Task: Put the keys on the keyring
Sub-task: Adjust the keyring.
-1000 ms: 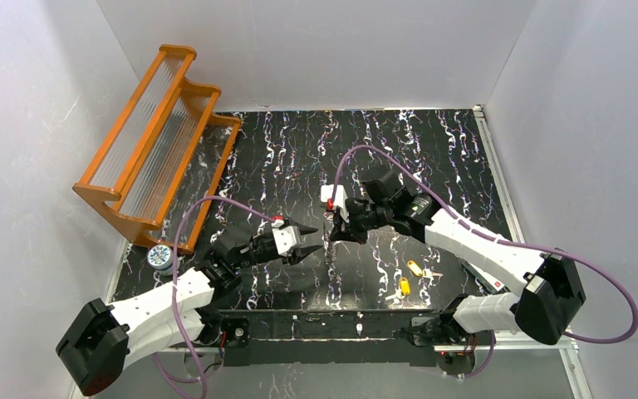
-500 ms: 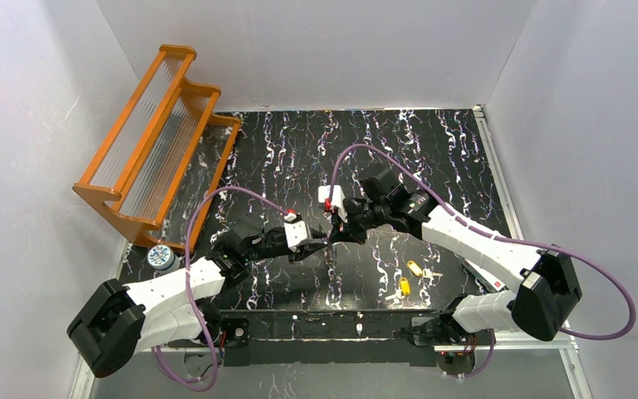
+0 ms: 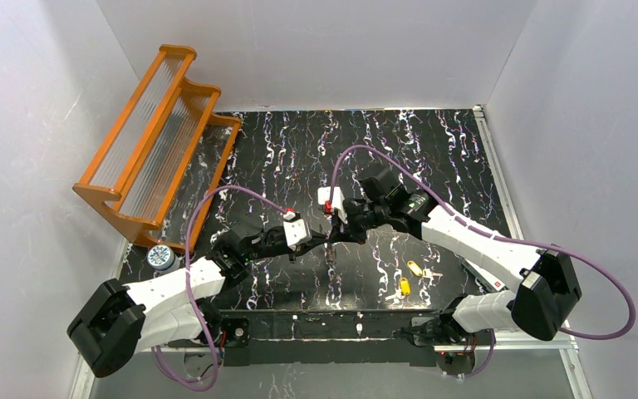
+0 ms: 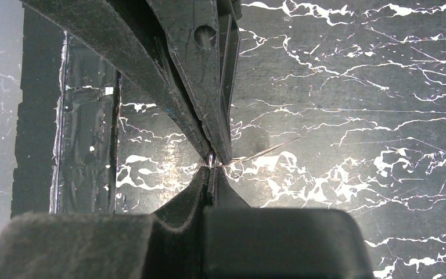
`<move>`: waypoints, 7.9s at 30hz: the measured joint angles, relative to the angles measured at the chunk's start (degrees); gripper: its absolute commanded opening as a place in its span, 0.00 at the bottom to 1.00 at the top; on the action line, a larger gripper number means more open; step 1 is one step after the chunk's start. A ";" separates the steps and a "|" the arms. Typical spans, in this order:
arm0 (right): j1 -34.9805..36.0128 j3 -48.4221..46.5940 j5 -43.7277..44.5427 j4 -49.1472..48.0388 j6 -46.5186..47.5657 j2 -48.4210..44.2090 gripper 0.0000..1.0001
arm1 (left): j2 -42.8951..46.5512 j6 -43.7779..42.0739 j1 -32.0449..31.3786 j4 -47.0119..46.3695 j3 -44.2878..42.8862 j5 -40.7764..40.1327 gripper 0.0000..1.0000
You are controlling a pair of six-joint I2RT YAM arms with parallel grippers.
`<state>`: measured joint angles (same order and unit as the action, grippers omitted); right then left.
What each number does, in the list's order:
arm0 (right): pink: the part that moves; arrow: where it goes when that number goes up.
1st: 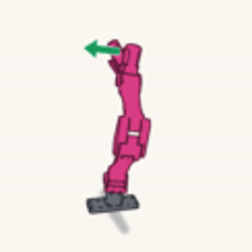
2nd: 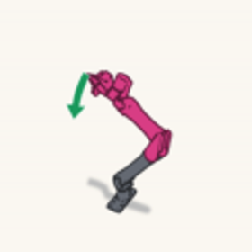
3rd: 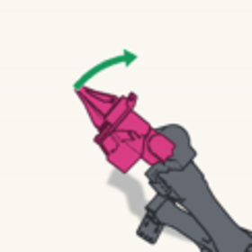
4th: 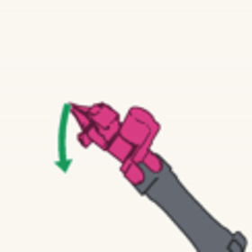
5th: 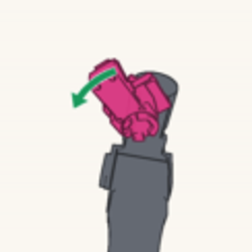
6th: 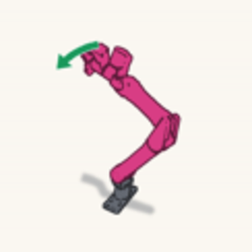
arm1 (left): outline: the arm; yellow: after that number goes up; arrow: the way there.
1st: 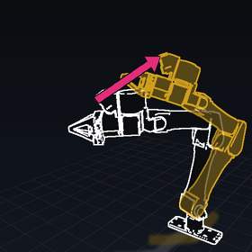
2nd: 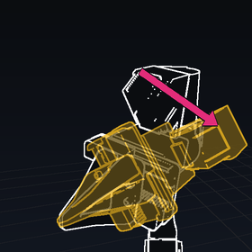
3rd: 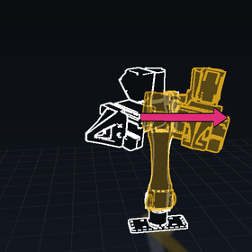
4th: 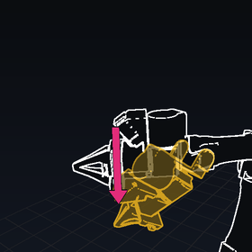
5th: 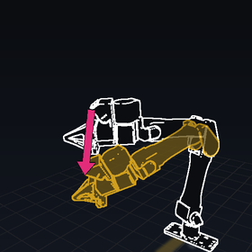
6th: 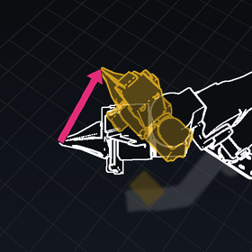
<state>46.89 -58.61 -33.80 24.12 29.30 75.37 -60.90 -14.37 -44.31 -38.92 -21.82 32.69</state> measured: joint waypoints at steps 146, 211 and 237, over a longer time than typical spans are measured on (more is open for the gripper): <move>-0.37 2.62 4.26 -5.84 -0.28 -2.05 0.52 | -1.42 -2.95 -0.07 2.12 -2.95 -2.97 0.00; -0.42 26.25 -12.50 -63.60 -17.38 -12.83 0.33 | 4.57 13.99 -0.04 -48.50 15.87 -4.59 0.00; -0.37 26.16 -11.82 -64.57 -16.87 -12.98 0.25 | 4.52 14.19 -0.07 -48.46 15.87 -4.15 0.00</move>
<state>46.52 -32.45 -45.63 -40.45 12.43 62.39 -56.38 -0.19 -44.38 -87.37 -5.96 28.53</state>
